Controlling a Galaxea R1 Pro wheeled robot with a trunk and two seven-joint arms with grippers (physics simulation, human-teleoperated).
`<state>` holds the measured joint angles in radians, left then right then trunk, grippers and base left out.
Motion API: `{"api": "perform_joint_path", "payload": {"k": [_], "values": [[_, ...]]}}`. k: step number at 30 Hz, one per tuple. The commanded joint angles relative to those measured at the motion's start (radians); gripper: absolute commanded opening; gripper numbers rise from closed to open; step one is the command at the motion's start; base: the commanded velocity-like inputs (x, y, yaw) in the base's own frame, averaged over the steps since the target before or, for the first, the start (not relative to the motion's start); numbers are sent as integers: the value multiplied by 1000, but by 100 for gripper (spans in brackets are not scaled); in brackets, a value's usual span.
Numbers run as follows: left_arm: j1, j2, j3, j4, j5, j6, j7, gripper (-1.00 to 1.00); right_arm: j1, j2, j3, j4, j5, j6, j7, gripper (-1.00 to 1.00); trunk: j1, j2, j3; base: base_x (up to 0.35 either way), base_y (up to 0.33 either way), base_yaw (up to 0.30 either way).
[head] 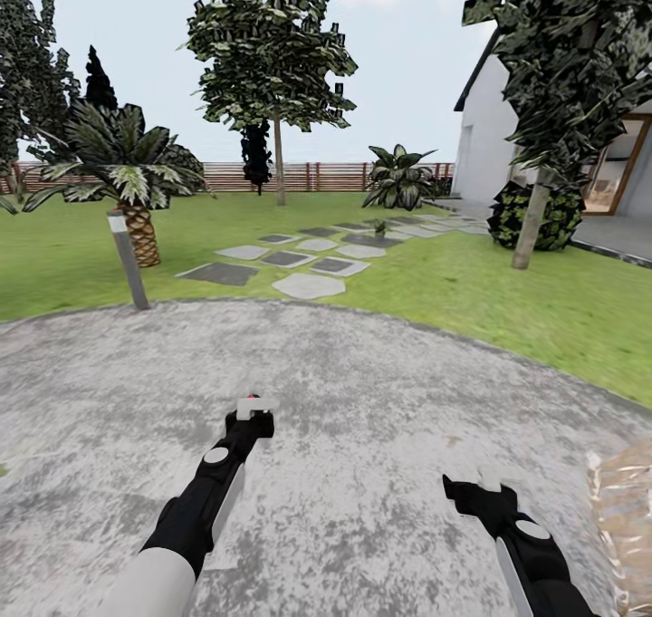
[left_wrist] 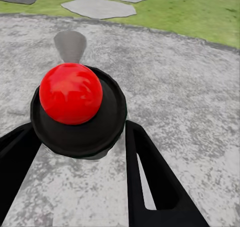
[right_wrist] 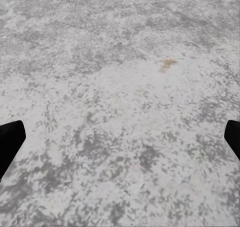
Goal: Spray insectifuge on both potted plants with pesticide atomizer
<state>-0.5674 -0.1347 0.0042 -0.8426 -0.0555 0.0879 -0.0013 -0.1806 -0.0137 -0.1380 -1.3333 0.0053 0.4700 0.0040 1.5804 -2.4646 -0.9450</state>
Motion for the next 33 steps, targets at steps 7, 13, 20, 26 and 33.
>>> {"api": "perform_joint_path", "payload": {"k": [7, 13, 20, 26, 33], "values": [[0, 0, 0, -2, -6, 6, 0, -100, 0, 0, 0, -1, 1, 5, 1, 100, 0, 0, -1, 333, 0, 0], [0, 0, 0, -2, -6, 6, 0, -100, 0, -1, 0, -1, 1, 5, 1, 100, 0, 0, -1, 334, 0, 0], [0, 0, 0, -2, -6, 6, 0, -100, 0, 0, 0, -1, 1, 4, 1, 100, 0, 0, -1, 335, 0, 0], [0, 0, 0, -3, -6, 6, 0, -100, 0, -1, 0, -1, 1, 5, 1, 100, 0, 0, -1, 335, 0, 0], [0, 0, 0, -3, -4, 6, 0, -100, 0, 0, 1, 0, 1, 5, 1, 100, 0, 0, -1, 332, 0, 0]]}}
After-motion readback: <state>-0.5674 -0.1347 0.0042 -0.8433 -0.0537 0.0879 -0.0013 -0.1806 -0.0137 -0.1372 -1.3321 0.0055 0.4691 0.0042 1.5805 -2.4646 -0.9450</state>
